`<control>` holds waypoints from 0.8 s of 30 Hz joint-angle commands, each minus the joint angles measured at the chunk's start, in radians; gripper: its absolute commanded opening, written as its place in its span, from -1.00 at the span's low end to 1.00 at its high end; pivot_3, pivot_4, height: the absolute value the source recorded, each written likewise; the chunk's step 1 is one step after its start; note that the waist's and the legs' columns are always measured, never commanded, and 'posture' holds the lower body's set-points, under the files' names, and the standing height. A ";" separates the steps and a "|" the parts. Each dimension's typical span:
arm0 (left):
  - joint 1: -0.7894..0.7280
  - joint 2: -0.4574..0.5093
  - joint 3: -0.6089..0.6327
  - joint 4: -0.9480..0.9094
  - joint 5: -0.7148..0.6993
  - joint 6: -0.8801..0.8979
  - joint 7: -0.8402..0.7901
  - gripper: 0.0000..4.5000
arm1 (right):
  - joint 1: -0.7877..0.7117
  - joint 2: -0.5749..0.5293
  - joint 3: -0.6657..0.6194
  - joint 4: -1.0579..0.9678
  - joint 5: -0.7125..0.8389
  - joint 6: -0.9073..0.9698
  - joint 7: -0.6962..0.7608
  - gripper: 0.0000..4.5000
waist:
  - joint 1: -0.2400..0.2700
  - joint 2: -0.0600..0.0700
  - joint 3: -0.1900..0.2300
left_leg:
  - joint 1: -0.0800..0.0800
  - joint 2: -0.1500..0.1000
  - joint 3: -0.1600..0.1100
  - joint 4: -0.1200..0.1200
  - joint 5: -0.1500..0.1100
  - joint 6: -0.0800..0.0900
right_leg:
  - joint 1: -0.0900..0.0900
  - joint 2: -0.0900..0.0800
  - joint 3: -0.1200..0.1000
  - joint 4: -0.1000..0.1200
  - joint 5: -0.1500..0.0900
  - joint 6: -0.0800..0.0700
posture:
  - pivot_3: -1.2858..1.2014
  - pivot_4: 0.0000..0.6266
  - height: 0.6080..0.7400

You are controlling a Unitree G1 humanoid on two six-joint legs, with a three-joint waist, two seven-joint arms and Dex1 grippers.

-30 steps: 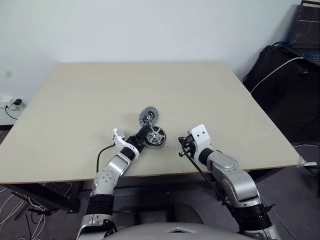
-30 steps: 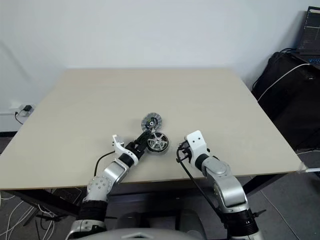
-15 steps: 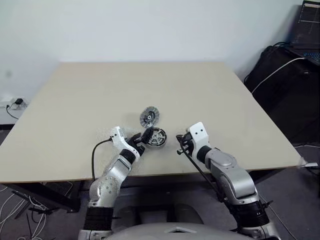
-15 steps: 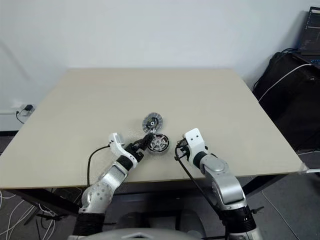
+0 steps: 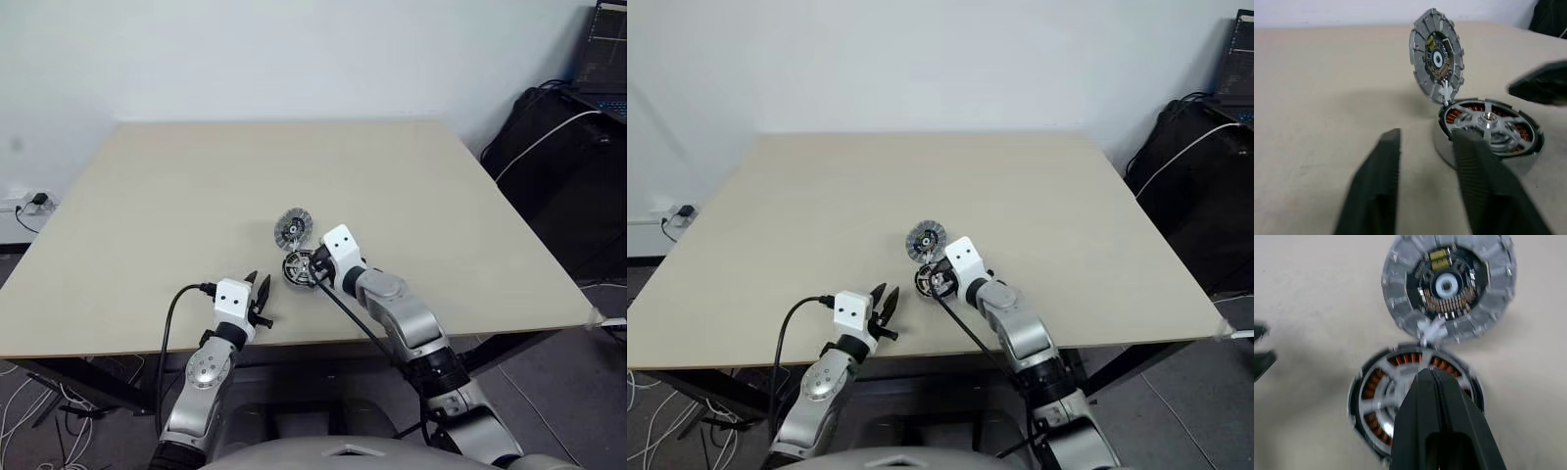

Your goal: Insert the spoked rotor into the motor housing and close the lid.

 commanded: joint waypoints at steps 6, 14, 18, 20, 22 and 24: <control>0.046 0.001 0.028 -0.036 0.010 0.027 -0.009 -0.99 | -0.074 0.024 0.013 0.135 -0.021 -0.084 0.042 -1.00 | -0.002 0.000 0.000 | -0.002 0.000 0.001 0.000 0.000 0.000 | -0.002 0.000 0.000 0.001 0.000 0.000 | 0.03 -1.00 1.00; 0.058 -0.012 0.035 -0.051 0.021 0.039 -0.009 -0.99 | -0.071 0.007 0.048 0.203 -0.060 -0.083 0.077 -1.00 | -0.006 0.001 -0.002 | -0.001 0.000 0.003 0.001 0.000 0.001 | -0.002 0.000 0.000 0.002 0.001 0.002 | 0.03 -1.00 1.00; 0.047 -0.018 0.036 -0.056 0.009 0.041 -0.021 -0.99 | -0.077 -0.023 0.049 0.105 -0.030 -0.084 0.162 -1.00 | -0.005 0.002 -0.002 | 0.000 0.000 0.003 0.001 0.000 0.001 | -0.001 0.000 0.000 0.002 0.001 0.002 | 0.03 -1.00 1.00; 0.041 -0.020 0.037 -0.055 0.006 0.040 -0.025 -0.99 | -0.085 -0.061 0.064 0.048 -0.017 -0.076 0.231 -1.00 | -0.005 0.002 -0.002 | -0.001 0.000 0.003 0.001 0.000 0.001 | -0.002 0.000 0.000 0.001 0.001 0.002 | 0.03 -1.00 1.00; 0.036 -0.020 0.037 -0.050 0.013 0.038 -0.026 -0.99 | -0.095 -0.110 0.087 -0.004 -0.007 -0.065 0.309 -1.00 | -0.005 0.002 -0.002 | -0.001 0.000 0.003 0.001 0.000 0.001 | -0.003 0.000 0.000 0.001 0.001 0.002 | 0.03 -1.00 1.00; 0.031 -0.021 0.035 -0.043 0.018 0.039 -0.026 -1.00 | -0.111 -0.160 0.114 -0.039 -0.013 -0.056 0.373 -0.83 | -0.004 0.002 -0.002 | -0.001 0.000 0.003 0.001 0.000 0.002 | -0.003 0.000 0.000 0.001 0.001 0.002 | 0.03 -1.00 1.00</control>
